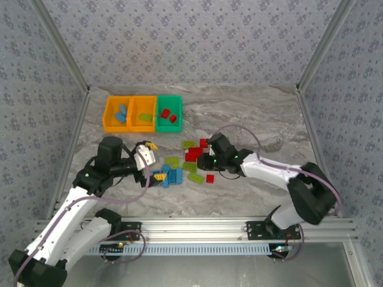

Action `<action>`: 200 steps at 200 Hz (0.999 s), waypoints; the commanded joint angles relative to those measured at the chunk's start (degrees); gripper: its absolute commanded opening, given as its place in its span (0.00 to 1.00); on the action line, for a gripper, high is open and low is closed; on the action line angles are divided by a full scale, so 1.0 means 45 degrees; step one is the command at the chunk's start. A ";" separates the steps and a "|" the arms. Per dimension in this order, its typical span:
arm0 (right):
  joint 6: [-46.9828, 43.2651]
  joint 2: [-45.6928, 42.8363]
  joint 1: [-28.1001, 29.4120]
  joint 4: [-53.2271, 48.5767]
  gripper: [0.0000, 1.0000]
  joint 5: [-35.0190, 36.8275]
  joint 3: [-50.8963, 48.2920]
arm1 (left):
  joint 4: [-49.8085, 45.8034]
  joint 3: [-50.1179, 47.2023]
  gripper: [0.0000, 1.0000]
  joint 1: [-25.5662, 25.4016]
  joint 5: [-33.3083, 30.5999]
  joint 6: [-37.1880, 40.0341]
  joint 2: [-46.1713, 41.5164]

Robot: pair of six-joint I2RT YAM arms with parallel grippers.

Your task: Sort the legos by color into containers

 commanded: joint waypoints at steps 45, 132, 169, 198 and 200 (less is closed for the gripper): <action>-0.2656 0.2790 0.1035 0.2023 0.25 0.0562 0.4753 | 0.2608 0.0962 0.98 0.2925 -0.6406 -0.6991 0.1180; -0.4438 1.0042 0.0613 0.1297 0.24 0.0514 1.3090 | 0.2497 0.0679 0.98 0.3158 -0.7953 -0.6746 0.1339; -0.4458 1.2575 0.0230 0.0234 0.27 0.0762 1.6363 | 0.2445 0.0659 0.98 0.3143 -0.7936 -0.6500 0.1411; -0.4803 1.4206 0.0098 -0.1965 0.45 0.0594 1.9331 | 0.2400 0.0647 0.98 0.3153 -0.7942 -0.6404 0.1498; -0.4845 1.4276 0.0112 -0.2124 0.46 0.0610 1.9490 | 0.2395 0.0644 0.99 0.3157 -0.7950 -0.6398 0.1503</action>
